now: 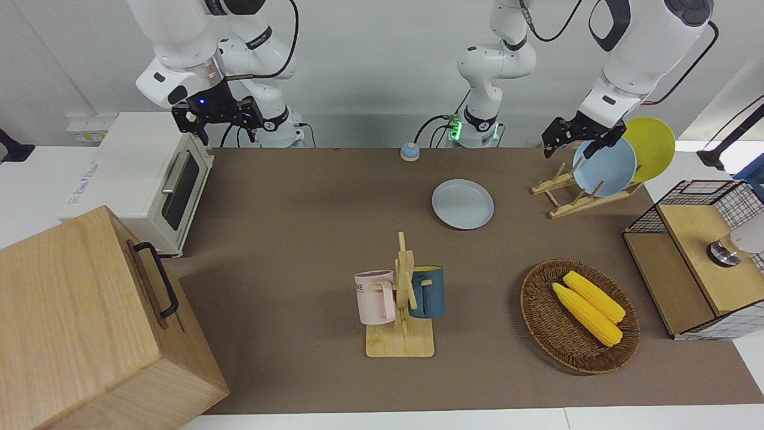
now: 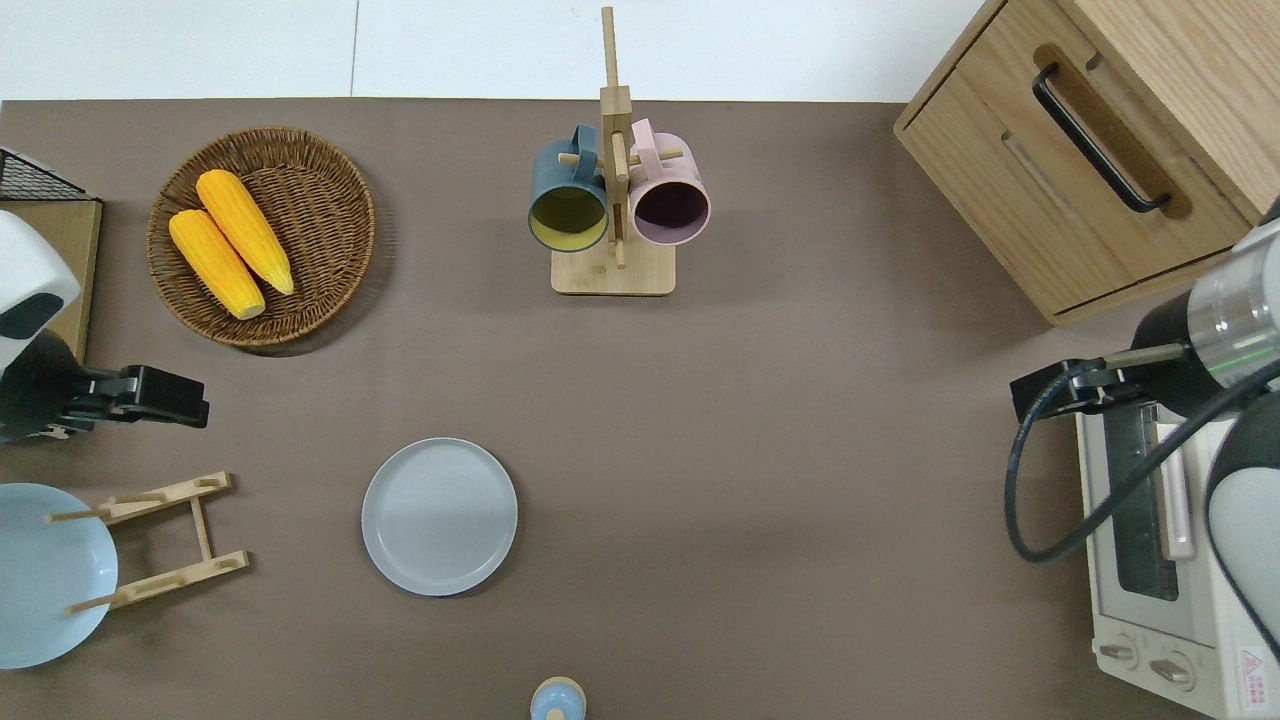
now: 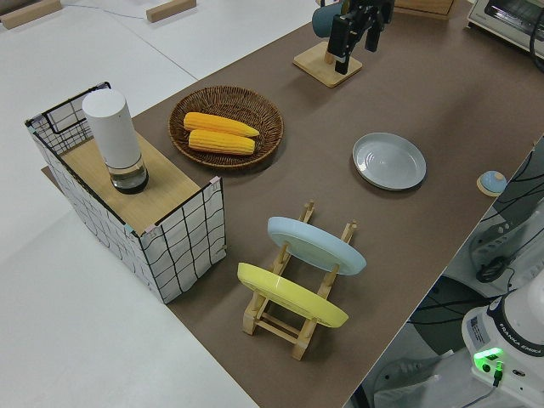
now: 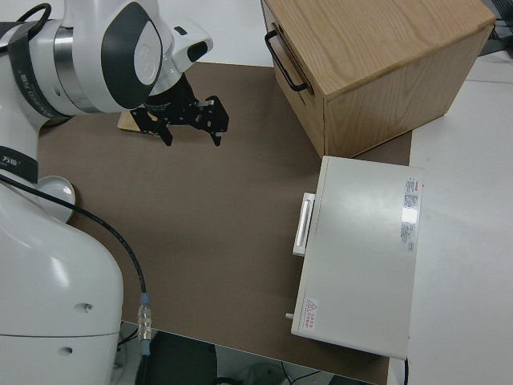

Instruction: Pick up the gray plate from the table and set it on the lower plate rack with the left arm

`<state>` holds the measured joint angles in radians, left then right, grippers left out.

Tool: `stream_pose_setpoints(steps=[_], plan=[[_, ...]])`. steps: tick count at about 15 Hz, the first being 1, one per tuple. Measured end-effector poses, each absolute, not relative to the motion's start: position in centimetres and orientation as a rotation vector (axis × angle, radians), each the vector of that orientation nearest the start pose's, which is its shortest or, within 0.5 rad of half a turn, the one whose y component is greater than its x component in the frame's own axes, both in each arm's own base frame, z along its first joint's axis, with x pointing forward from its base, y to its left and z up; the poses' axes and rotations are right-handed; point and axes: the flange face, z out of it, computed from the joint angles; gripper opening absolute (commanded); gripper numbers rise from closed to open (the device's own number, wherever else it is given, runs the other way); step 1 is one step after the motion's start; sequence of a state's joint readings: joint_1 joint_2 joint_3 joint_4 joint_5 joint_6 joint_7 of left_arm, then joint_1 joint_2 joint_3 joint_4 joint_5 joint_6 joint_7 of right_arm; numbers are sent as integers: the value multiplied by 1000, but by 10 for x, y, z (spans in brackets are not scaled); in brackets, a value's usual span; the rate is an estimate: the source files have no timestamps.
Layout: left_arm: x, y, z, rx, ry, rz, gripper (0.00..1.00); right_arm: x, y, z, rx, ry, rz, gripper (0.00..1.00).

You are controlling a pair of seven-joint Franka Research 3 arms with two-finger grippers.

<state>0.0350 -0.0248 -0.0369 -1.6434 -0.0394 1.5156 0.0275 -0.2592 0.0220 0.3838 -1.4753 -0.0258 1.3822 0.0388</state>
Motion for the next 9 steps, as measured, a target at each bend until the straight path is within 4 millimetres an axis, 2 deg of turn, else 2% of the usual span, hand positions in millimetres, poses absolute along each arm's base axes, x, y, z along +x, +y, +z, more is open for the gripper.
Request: stream_pose_setpoints(steps=[4,9], plan=[[533,-1,588,-3190,27,211,993,537,62,642,-3160,-131,177,983],[505,-1,565,-3196,16,212,993,537,62,642,-3160,-131,177,983]])
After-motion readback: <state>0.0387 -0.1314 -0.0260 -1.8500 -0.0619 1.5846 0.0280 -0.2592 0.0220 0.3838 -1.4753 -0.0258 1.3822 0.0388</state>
